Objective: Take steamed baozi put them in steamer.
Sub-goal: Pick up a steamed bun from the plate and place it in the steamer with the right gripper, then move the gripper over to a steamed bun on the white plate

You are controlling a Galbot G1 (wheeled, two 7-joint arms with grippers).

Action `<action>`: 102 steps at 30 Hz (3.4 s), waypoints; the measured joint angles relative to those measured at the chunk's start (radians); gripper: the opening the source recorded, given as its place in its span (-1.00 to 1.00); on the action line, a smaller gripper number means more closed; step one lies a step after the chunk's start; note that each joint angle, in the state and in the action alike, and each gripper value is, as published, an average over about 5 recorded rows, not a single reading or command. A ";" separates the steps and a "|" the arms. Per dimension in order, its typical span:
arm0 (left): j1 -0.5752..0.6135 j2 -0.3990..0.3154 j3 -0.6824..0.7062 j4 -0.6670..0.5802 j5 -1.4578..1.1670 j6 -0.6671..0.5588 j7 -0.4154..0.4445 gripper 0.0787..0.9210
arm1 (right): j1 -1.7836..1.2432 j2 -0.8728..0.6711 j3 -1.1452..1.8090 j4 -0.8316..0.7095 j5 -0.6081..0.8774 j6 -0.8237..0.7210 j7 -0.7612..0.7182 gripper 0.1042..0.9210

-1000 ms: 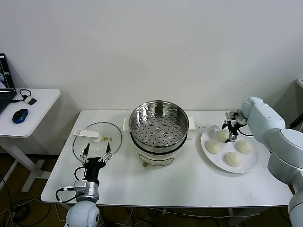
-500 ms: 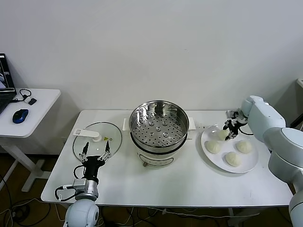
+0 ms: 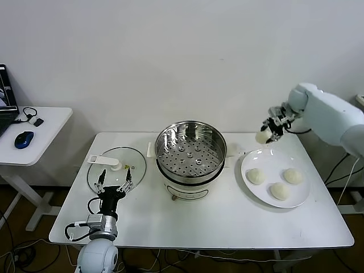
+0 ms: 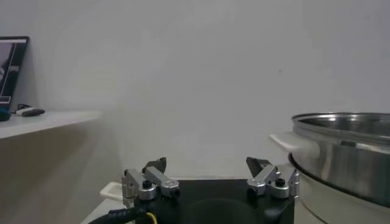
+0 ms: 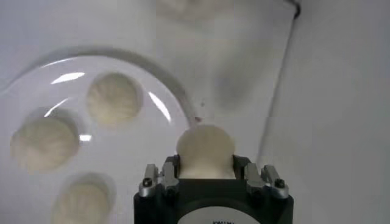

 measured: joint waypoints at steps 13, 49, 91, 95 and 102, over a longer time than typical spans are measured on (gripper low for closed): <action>0.002 -0.014 -0.003 -0.004 0.010 -0.002 -0.005 0.77 | 0.192 0.111 -0.114 0.244 -0.135 0.221 0.147 0.23; 0.004 -0.020 -0.020 0.019 0.024 -0.019 -0.013 0.77 | -0.088 0.454 -0.003 -0.109 -0.493 0.490 0.341 0.24; 0.024 -0.016 -0.024 -0.039 0.029 0.006 -0.005 0.77 | 0.199 0.344 -0.272 0.123 0.002 0.490 0.207 0.76; 0.029 -0.011 -0.022 -0.045 0.027 0.007 -0.005 0.77 | 0.284 0.283 -0.355 0.220 0.132 0.486 0.188 0.76; 0.031 -0.005 -0.011 -0.044 0.025 0.003 -0.006 0.77 | 0.395 0.180 -0.457 0.363 0.334 0.342 0.169 0.76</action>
